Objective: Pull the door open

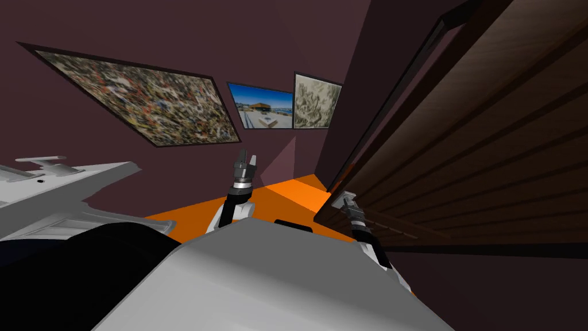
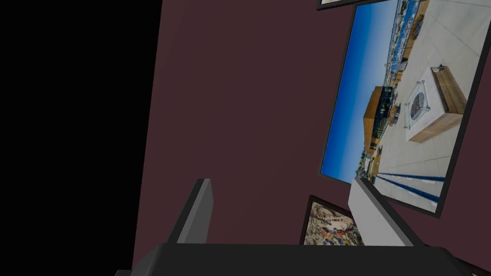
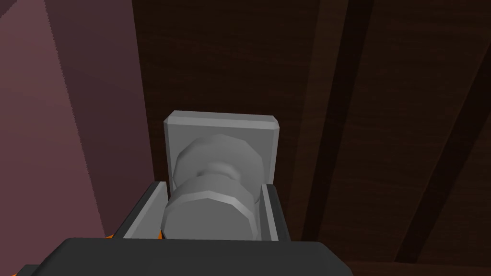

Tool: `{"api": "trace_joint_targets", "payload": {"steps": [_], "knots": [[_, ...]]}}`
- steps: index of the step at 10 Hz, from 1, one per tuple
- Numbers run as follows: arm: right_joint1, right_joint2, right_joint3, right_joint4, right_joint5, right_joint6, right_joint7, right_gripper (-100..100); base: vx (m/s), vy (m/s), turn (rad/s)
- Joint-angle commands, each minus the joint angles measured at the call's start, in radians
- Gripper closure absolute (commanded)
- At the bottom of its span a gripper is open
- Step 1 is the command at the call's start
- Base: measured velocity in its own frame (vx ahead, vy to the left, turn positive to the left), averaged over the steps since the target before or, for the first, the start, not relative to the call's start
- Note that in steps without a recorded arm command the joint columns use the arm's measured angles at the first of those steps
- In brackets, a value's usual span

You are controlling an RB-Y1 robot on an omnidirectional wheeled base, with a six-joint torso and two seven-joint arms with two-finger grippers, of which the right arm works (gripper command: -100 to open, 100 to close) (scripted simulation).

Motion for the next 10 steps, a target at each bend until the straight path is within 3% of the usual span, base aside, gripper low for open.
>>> {"api": "trace_joint_targets", "payload": {"steps": [1, 5, 10], "knots": [[0.008, -0.013, 0.015, 0.0, 0.004, -0.009, -0.015, 100, -0.22, -0.029, 0.126], [0.021, -0.049, 0.04, -0.001, 0.013, -0.035, -0.048, 100, -0.191, -0.058, 0.123], [0.027, -0.071, 0.055, -0.001, 0.02, -0.052, -0.07, 100, -0.143, -0.034, 0.088]]}}
